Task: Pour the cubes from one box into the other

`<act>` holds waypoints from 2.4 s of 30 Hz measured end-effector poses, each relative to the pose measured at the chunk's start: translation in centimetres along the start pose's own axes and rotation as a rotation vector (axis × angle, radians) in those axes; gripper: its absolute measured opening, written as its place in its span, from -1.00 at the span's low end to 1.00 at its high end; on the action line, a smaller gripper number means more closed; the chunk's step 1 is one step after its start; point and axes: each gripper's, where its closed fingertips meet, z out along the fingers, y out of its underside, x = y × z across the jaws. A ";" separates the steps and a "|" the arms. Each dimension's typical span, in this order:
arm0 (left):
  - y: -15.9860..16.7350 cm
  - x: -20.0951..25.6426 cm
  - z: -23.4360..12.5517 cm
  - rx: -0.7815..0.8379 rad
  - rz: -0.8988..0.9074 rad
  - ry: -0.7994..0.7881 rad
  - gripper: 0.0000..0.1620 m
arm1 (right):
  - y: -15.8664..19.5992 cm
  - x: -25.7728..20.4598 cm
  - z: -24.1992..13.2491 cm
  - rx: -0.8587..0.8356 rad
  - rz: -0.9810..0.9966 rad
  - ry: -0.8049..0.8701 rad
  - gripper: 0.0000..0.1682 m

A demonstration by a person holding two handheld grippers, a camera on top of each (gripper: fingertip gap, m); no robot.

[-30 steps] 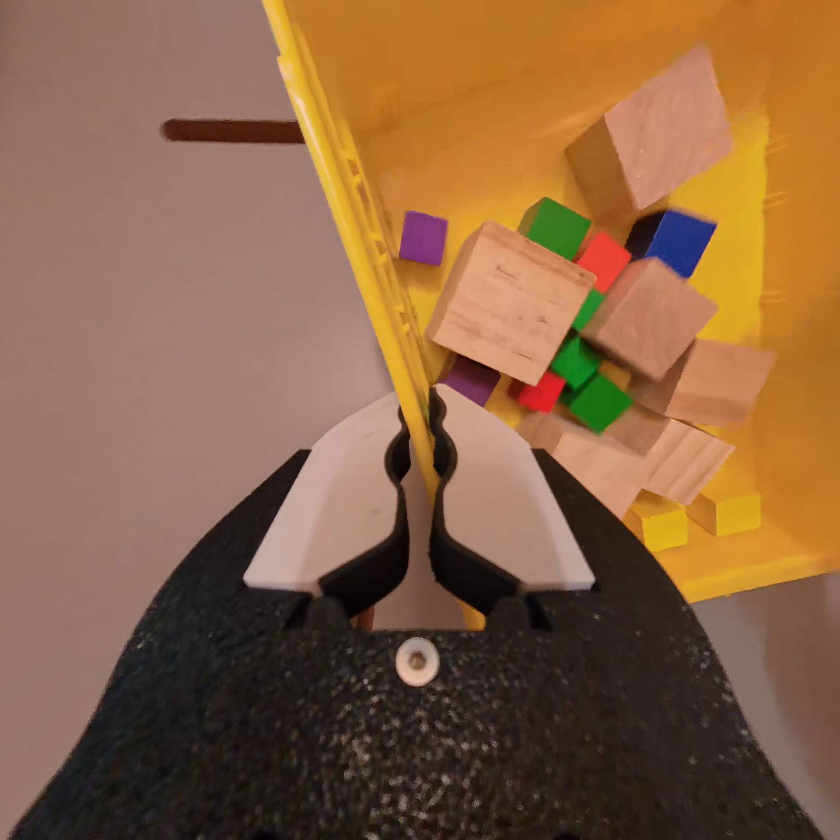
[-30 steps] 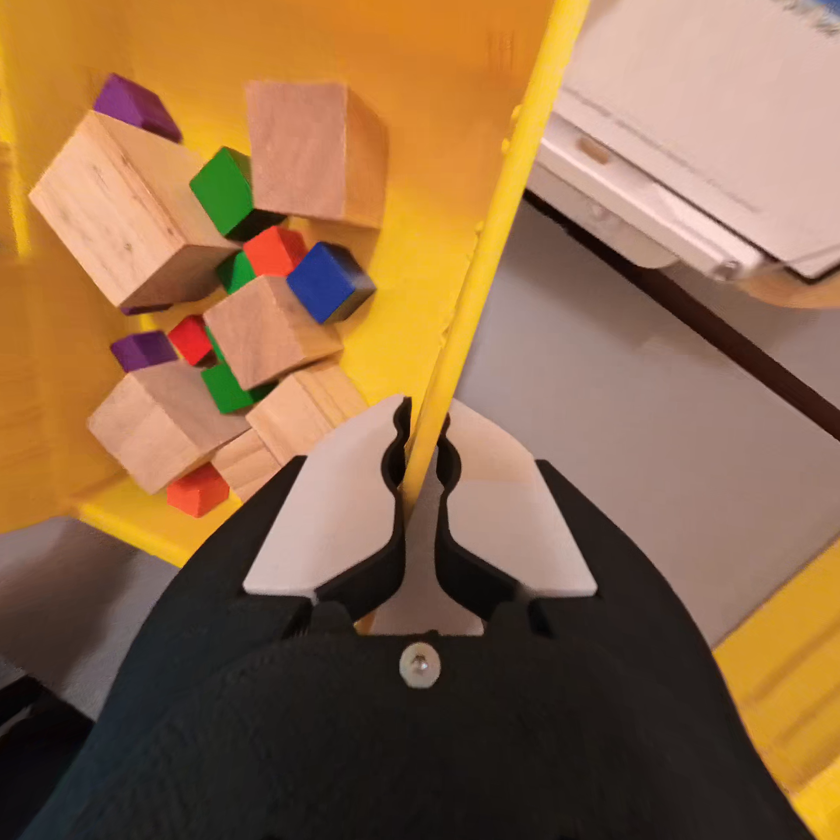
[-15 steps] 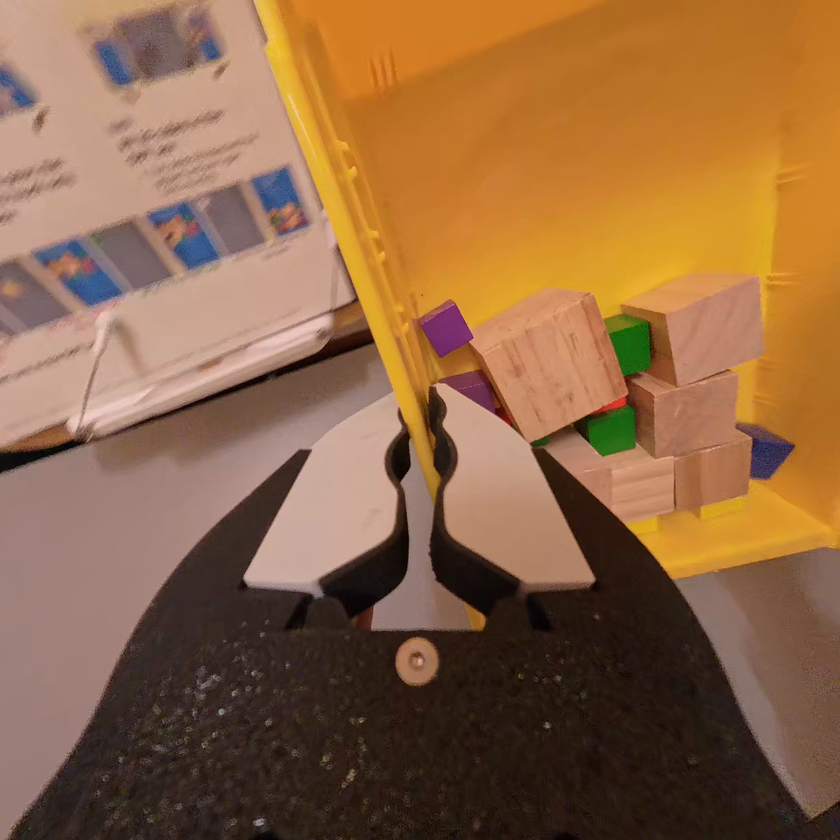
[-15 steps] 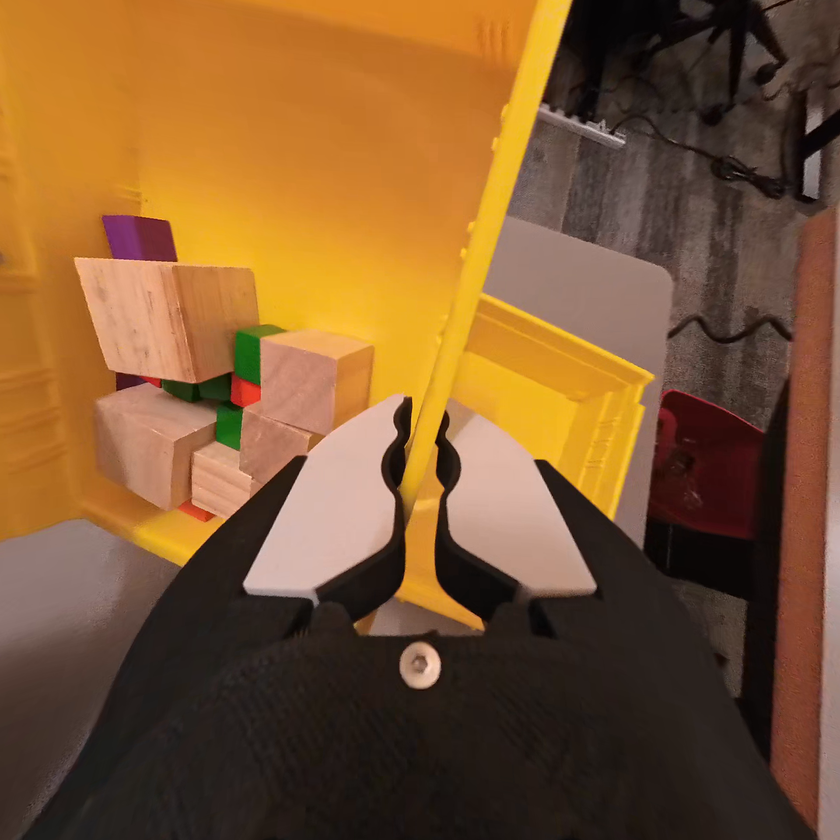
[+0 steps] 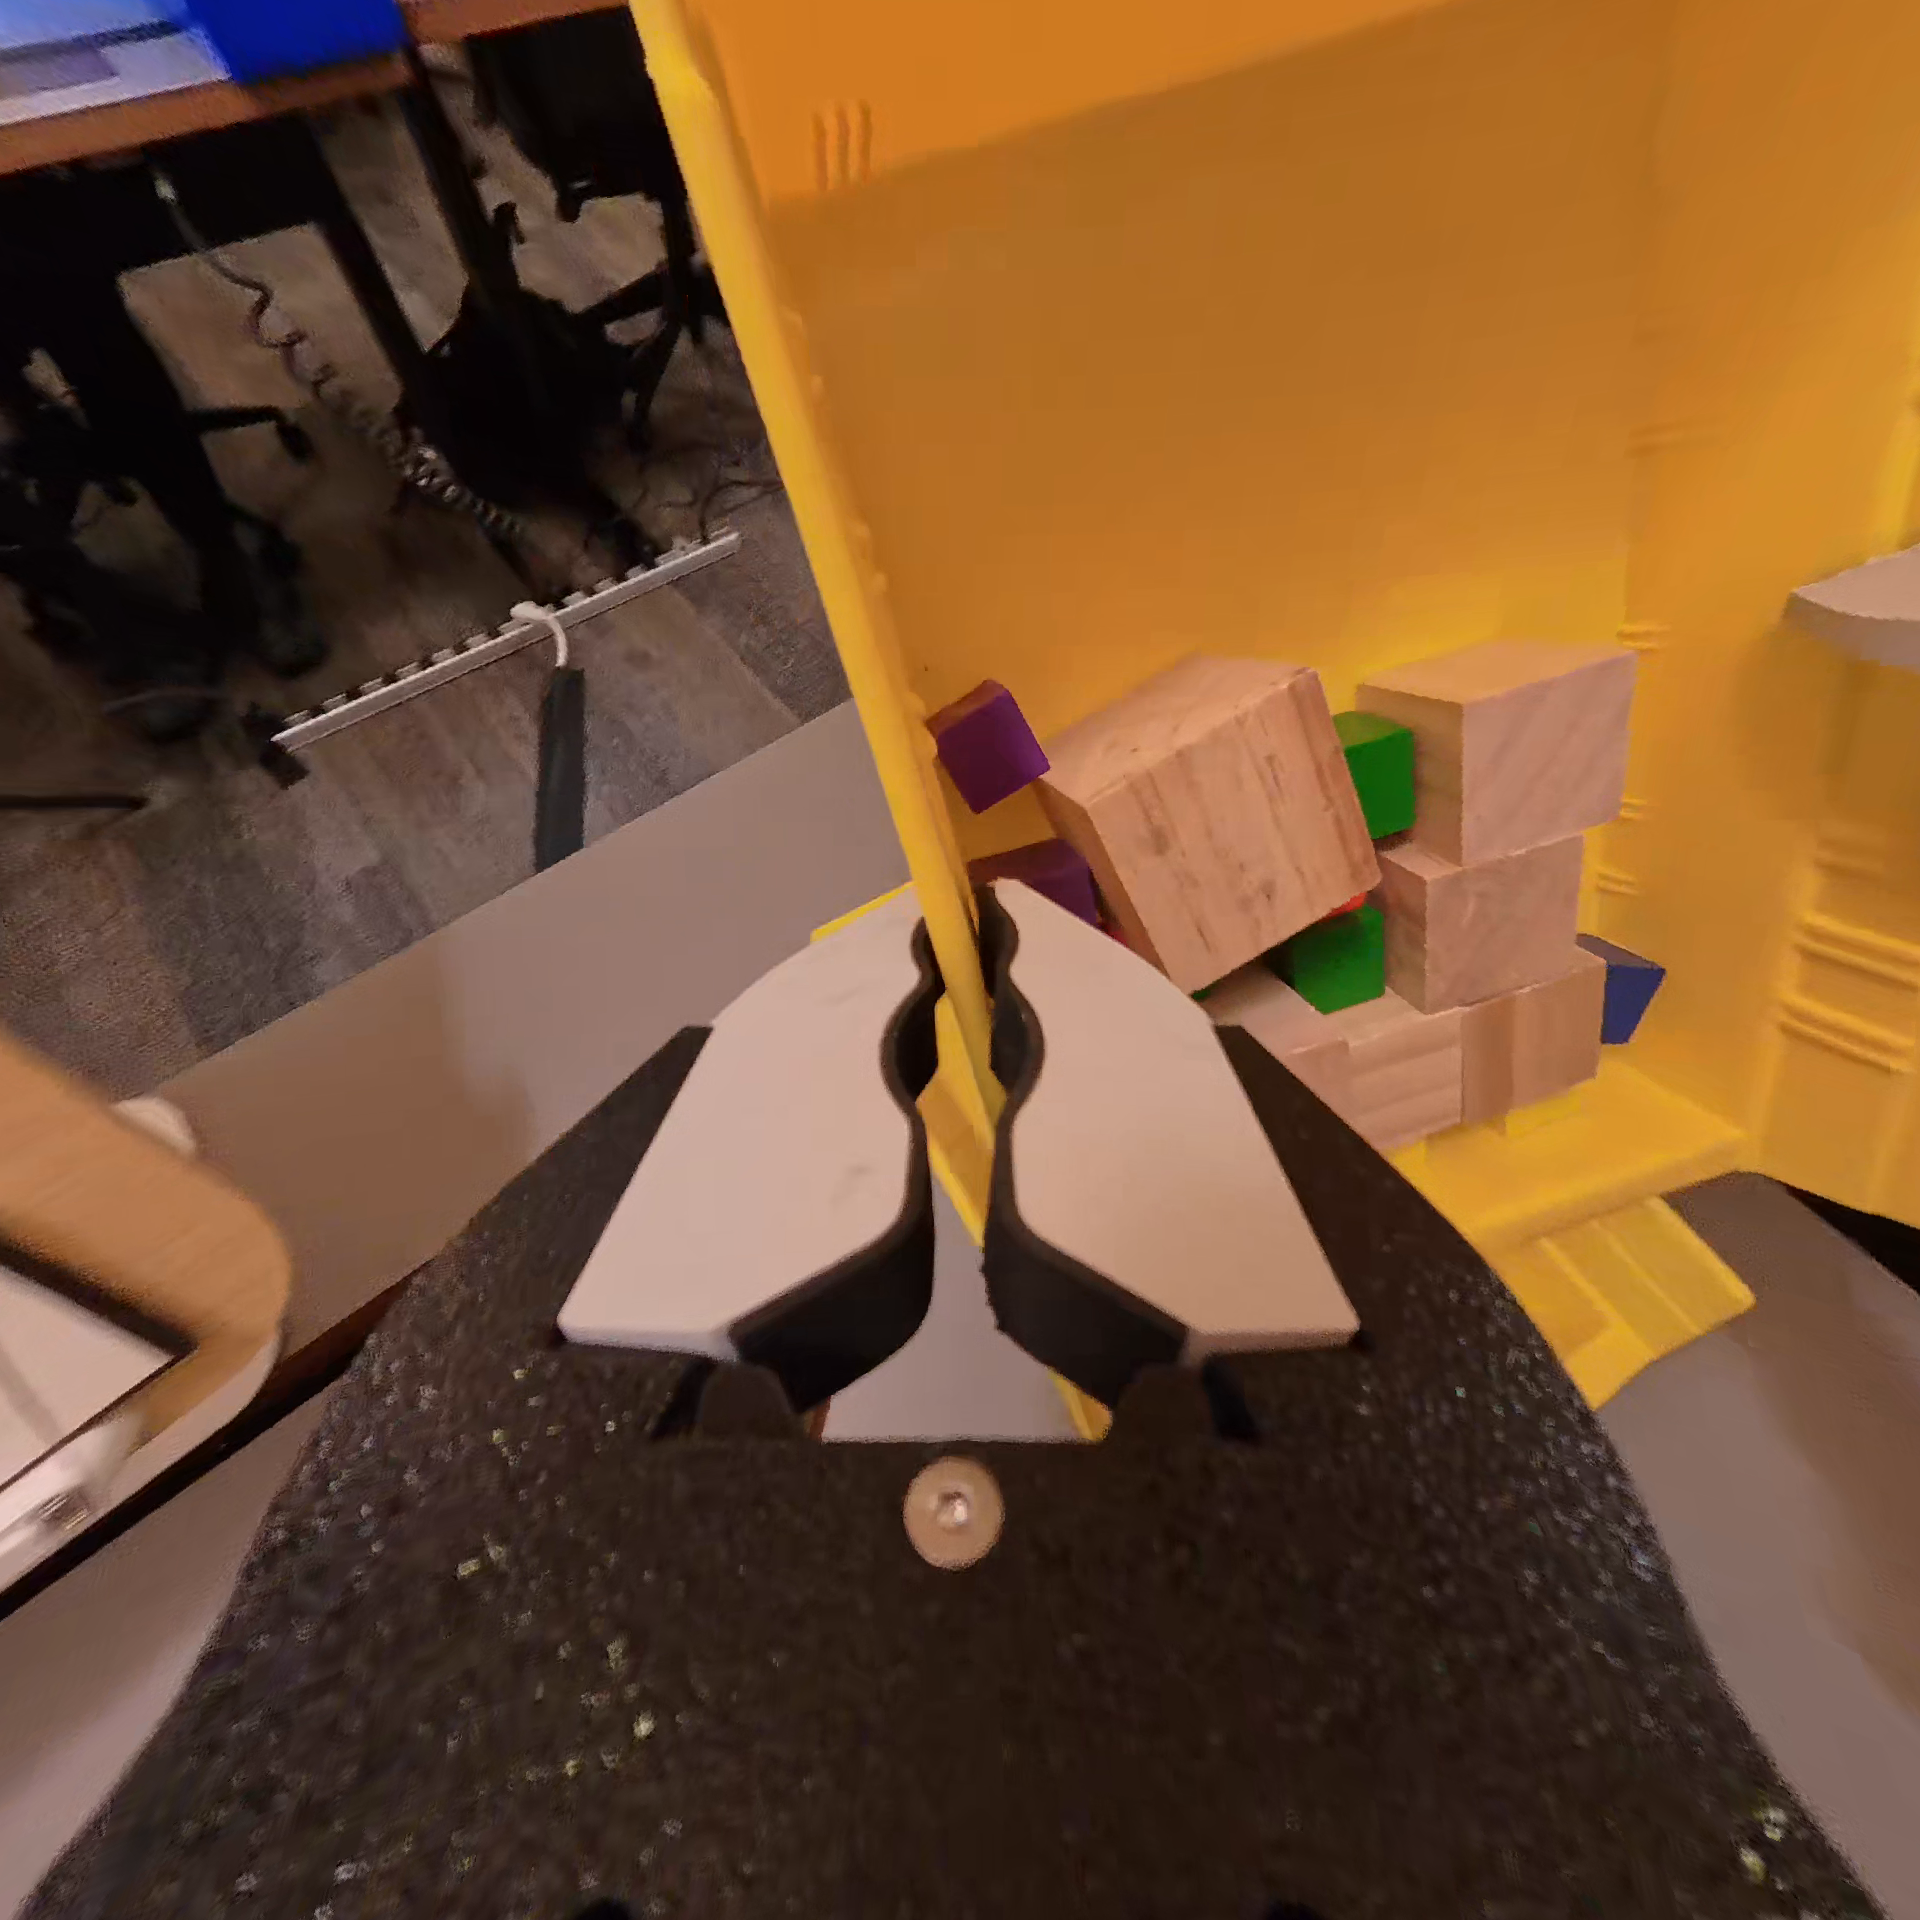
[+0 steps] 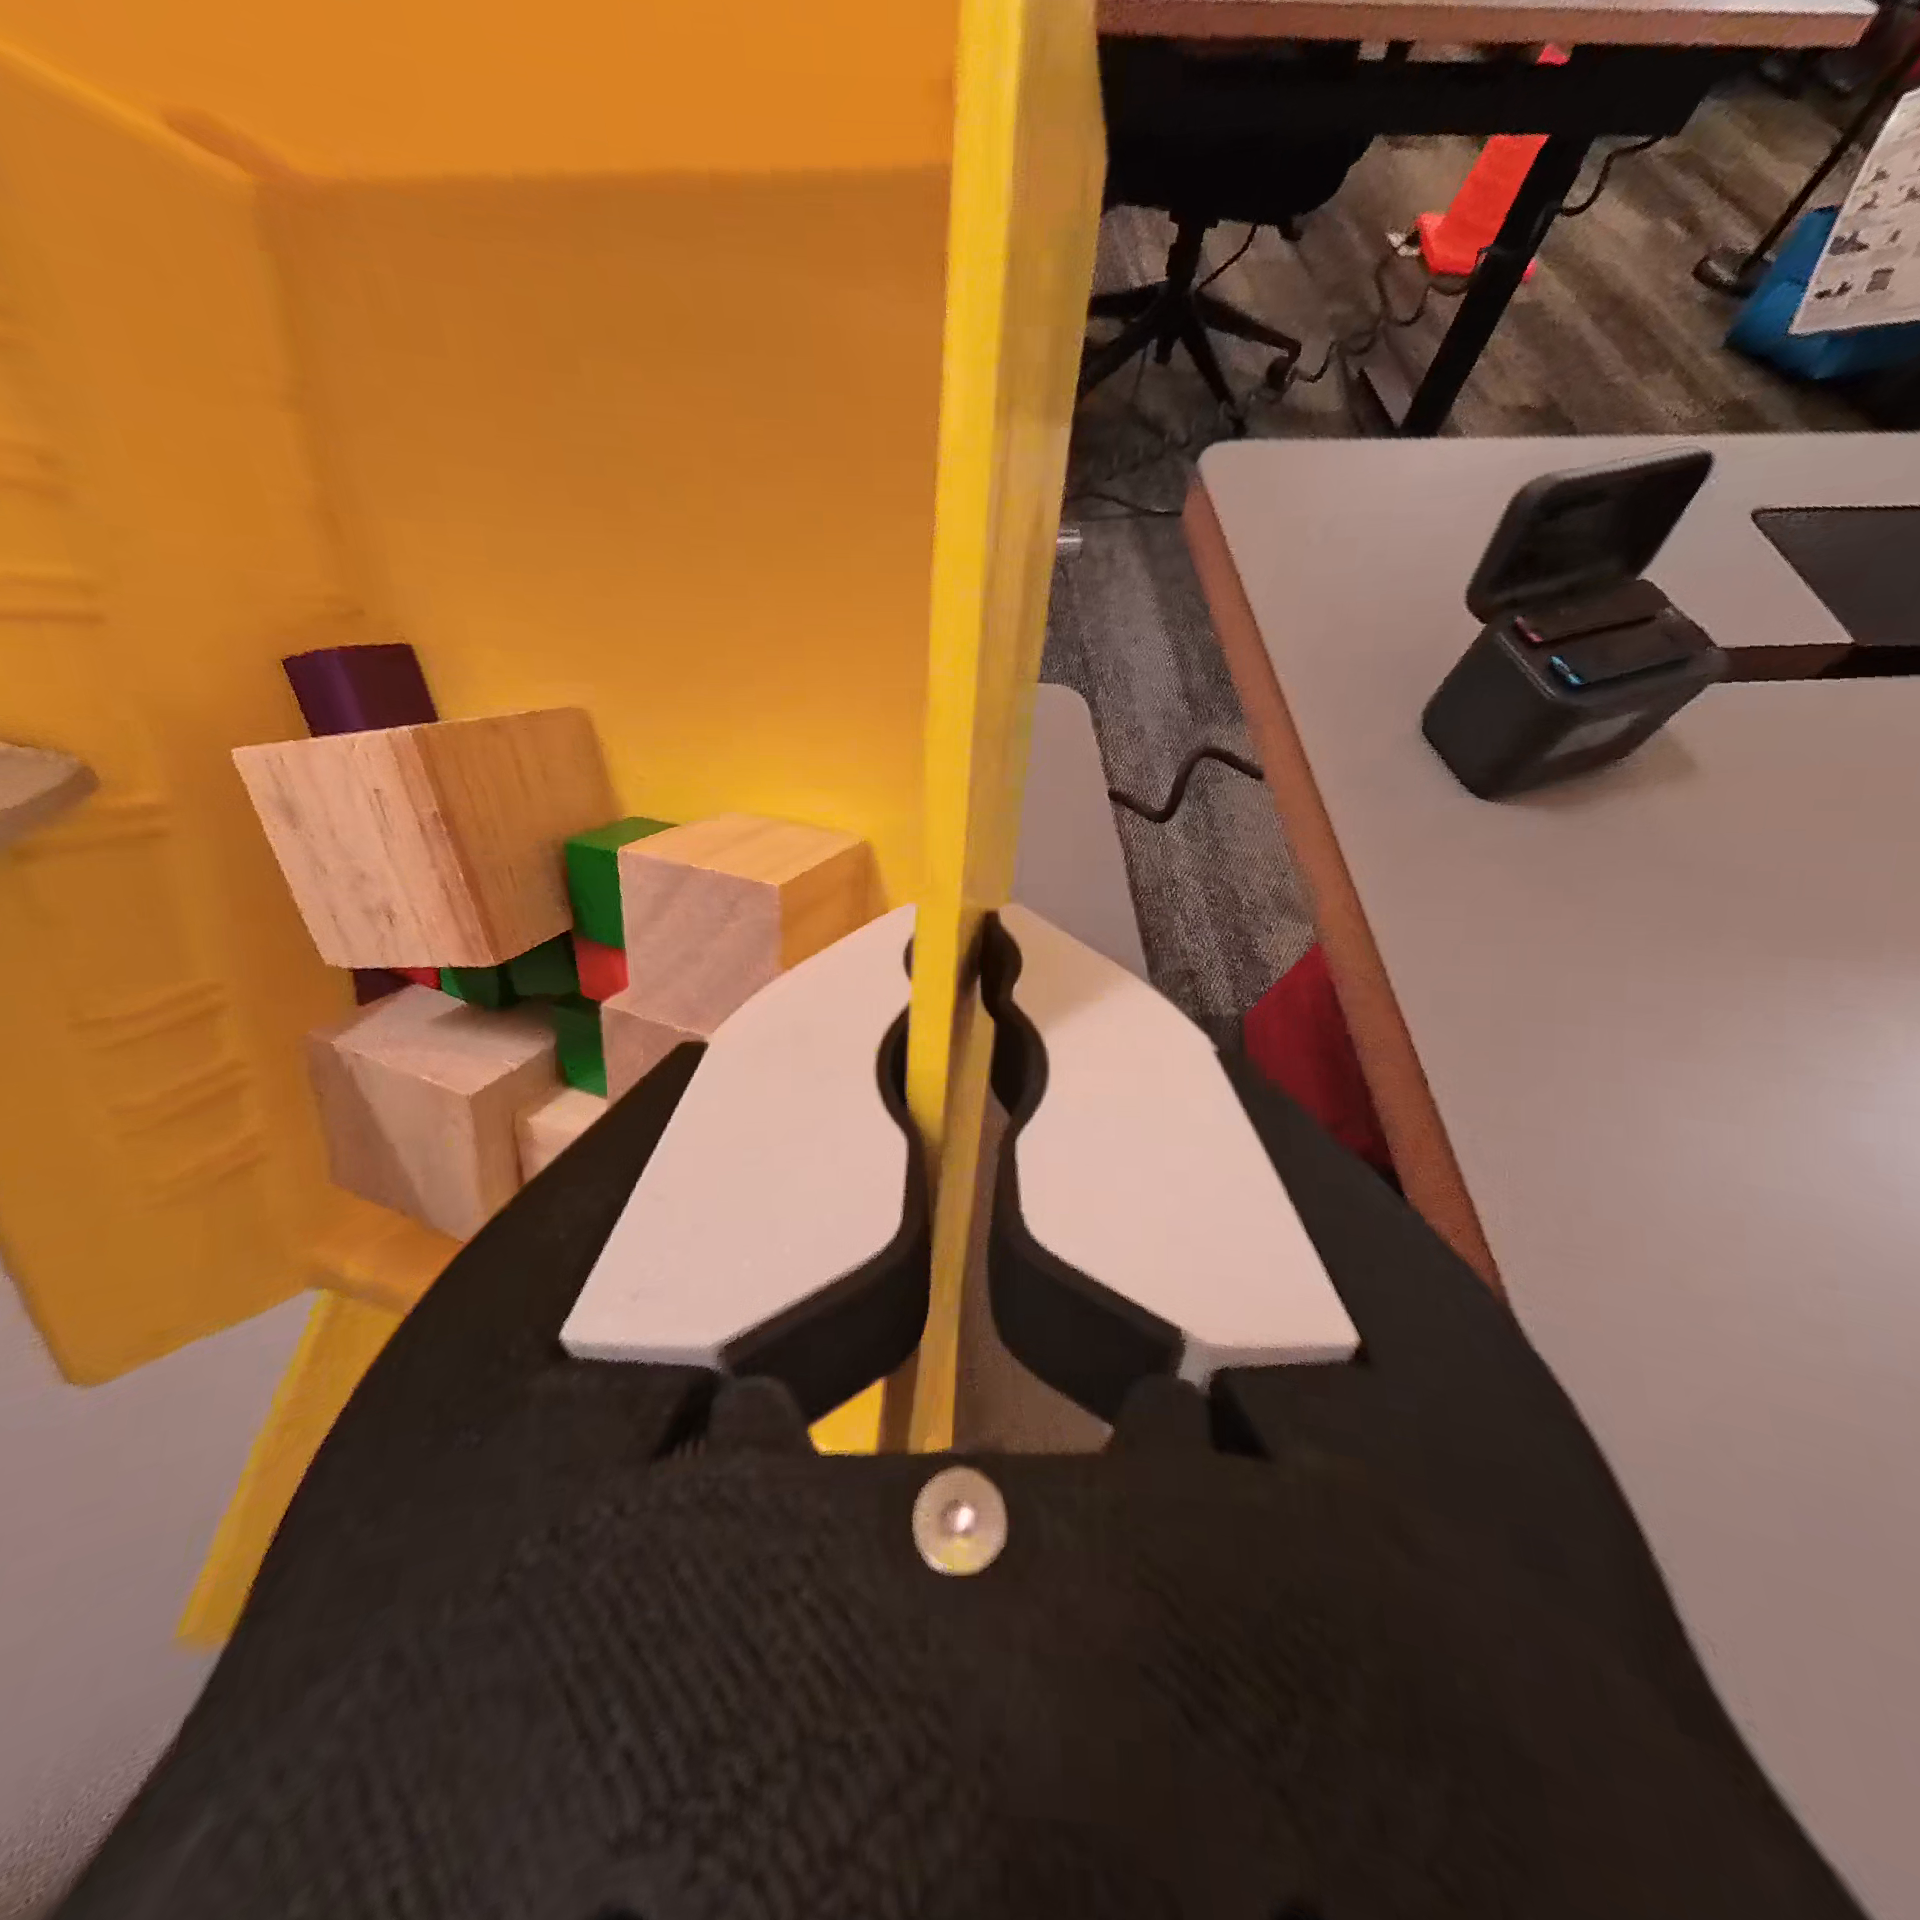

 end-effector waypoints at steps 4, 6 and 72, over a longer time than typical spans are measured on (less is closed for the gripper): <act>0.3 1.2 2.1 0.109 -0.007 0.018 -0.96 | -0.1 1.6 0.4 0.117 0.002 0.037 -0.92; 0.3 1.4 2.7 0.156 -0.014 0.019 -0.96 | -0.4 2.0 0.6 0.177 0.026 0.050 -0.91; -6.4 -1.0 -1.3 0.763 0.214 -0.184 -0.94 | -7.0 0.2 1.3 0.830 0.140 -0.208 -0.89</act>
